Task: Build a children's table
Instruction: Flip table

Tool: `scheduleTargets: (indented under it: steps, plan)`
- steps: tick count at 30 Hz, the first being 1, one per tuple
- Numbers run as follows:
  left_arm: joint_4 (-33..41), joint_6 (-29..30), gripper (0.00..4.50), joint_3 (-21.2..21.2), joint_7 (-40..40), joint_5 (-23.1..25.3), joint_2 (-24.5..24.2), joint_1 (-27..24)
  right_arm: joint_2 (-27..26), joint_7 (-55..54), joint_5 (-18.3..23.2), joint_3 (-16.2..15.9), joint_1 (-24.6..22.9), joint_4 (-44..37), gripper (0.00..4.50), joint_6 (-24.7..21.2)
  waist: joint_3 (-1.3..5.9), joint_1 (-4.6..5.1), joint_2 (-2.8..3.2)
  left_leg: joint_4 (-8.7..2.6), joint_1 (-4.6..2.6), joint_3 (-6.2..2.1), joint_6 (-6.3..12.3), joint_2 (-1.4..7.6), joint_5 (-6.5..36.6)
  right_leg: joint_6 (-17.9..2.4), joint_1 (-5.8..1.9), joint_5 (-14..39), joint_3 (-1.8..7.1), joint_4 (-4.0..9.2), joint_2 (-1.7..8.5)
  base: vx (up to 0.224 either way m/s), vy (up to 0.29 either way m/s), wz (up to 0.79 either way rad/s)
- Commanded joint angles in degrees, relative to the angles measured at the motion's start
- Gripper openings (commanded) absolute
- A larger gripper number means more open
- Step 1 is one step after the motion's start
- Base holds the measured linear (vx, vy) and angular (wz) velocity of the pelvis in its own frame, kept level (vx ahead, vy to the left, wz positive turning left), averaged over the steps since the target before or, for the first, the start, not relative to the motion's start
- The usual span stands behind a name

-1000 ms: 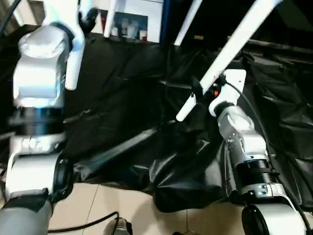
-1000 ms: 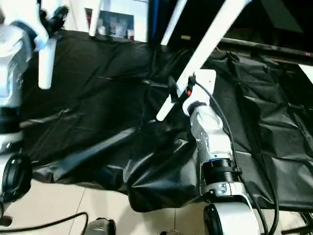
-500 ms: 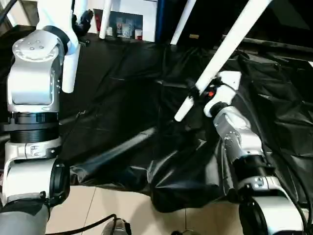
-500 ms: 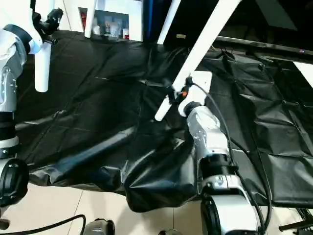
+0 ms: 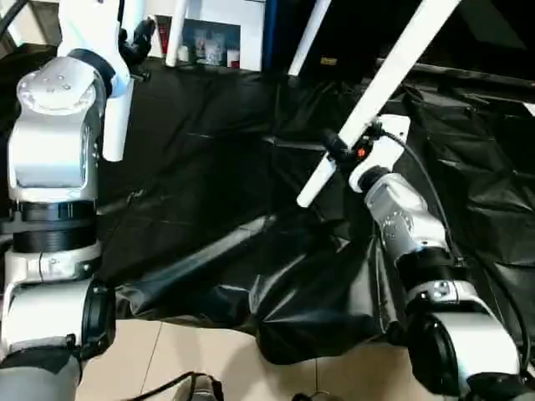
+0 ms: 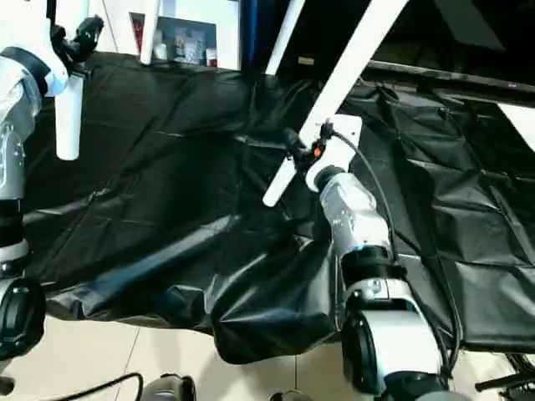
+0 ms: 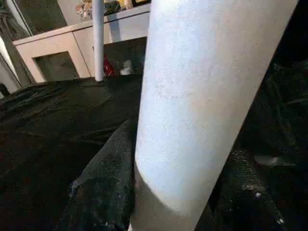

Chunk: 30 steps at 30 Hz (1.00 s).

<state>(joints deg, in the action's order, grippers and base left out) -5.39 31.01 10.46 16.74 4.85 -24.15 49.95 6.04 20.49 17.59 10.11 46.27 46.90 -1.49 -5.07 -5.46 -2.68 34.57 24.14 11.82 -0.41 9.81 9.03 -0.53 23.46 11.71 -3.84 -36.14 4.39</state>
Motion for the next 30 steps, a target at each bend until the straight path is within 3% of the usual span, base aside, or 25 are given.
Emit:
scheduleTargets:
  steps: [1,7,9,11,12,13,14,15,20,22,26,30]
  plan:
    - [2.58,-2.19,1.74,0.65,-0.73,-0.7,0.86,-2.35,0.91,-0.46,-2.77,-1.53,1.0,0.1,1.63,2.37,5.52,-0.52,-0.04,-2.96,-2.39,-1.72,4.38,3.45,-1.32,-16.39,-3.24,-9.13,2.6,1.74,4.65,0.0,0.0,0.0]
    - [8.08,-11.9,1.73,2.23,-5.13,-1.1,5.16,-12.97,0.23,-1.7,-5.91,-2.92,1.85,2.09,1.6,7.29,5.67,0.0,-0.41,-2.73,-2.11,-1.66,5.95,3.47,-2.45,-16.45,-3.38,-9.81,2.6,1.57,4.59,0.0,0.0,0.0]
    - [8.86,-15.8,1.73,2.3,-7.34,-0.46,6.1,-16.54,0.18,-1.85,-6.73,-3.5,2.29,2.95,1.59,9.06,5.56,0.33,-0.83,-2.79,-1.96,-1.61,6.17,3.58,-0.98,-15.98,-3.35,-7.74,2.63,1.88,4.63,0.0,0.0,0.0]
    - [9.22,-19.29,1.73,2.69,-9.34,0.11,6.91,-19.24,0.15,-2.25,-7.16,-3.8,2.56,3.43,1.59,10.3,5.44,0.57,-0.94,-2.89,-2.16,-1.56,5.94,3.67,0.25,-15.39,-3.14,-5.41,2.67,2.14,4.55,0.0,0.0,0.0]
    - [9.29,-21.21,1.72,2.9,-10.18,0.34,7.34,-20.56,0.15,-2.5,-7.48,-4.05,2.62,3.54,1.58,10.98,5.51,0.57,-0.66,-2.85,-2.35,-1.55,5.71,3.69,0.39,-15.19,-3.03,-5.01,2.69,2.07,4.44,0.0,0.0,0.0]
    - [9.01,-23.82,1.72,2.76,-11.13,0.95,7.67,-22.43,0.15,-2.67,-8.19,-4.53,2.65,3.73,1.58,12.11,5.48,0.69,-0.97,-2.82,-2.34,-1.45,5.78,3.68,0.33,-14.97,-2.92,-5.16,2.73,2.1,4.24,0.0,0.0,0.0]
    - [8.64,-26.05,1.72,2.65,-11.71,1.29,7.95,-23.61,0.0,-2.85,-8.55,-4.74,2.57,3.7,1.56,12.69,5.42,0.63,-0.73,-2.91,-2.42,-1.5,5.57,3.78,0.27,-14.61,-2.78,-5.34,2.72,2.08,4.18,0.0,0.0,0.0]
    - [8.12,-29.52,1.72,2.45,-12.76,2.03,8.35,-25.42,-0.29,-3.13,-9.07,-4.91,2.45,3.69,1.56,13.69,5.32,0.59,-1.09,-2.95,-2.51,-1.51,5.37,3.89,1.01,-14.33,-2.66,-4.83,2.75,2.16,4.2,0.0,0.0,0.0]
    - [6.4,-36.58,1.72,2.23,-16.18,3.8,9.96,-30.11,-1.14,-4.26,-11.24,-6.11,1.69,3.39,1.55,17.65,5.09,0.57,-1.37,-3.27,-2.96,-1.58,3.23,4.06,3.83,-13.18,-2.33,-3.87,2.82,2.35,3.99,0.0,0.0,0.0]
    - [4.02,-40.87,1.72,1.21,-17.92,4.63,10.64,-33.39,-1.95,-6.03,-12.62,-6.73,0.23,2.18,1.55,21.3,5.22,0.57,-1.63,-3.32,-3.03,-1.54,2.33,4.09,4.67,-12.65,-2.37,-4.06,2.89,2.33,3.99,0.0,0.0,0.0]
    - [2.44,-43.08,1.72,1.38,-19.28,5.04,10.76,-35.18,-2.32,-8.13,-14.89,-8.12,-2.78,-1.13,1.55,24.64,5.13,0.33,-1.76,-3.45,-3.12,-1.56,1.96,4.09,5.56,-11.66,-2.24,-4.42,2.94,2.41,3.95,0.0,0.0,0.0]
    - [1.11,-44.23,1.72,1.59,-19.85,4.82,10.46,-35.67,-2.52,-10.04,-16.25,-8.02,-6.63,-5.35,1.55,25.89,4.8,0.24,-1.56,-3.9,-3.24,-1.74,-0.07,4.13,10.74,-9.9,-1.98,2.0,3.07,3.12,4.04,0.0,0.0,0.0]
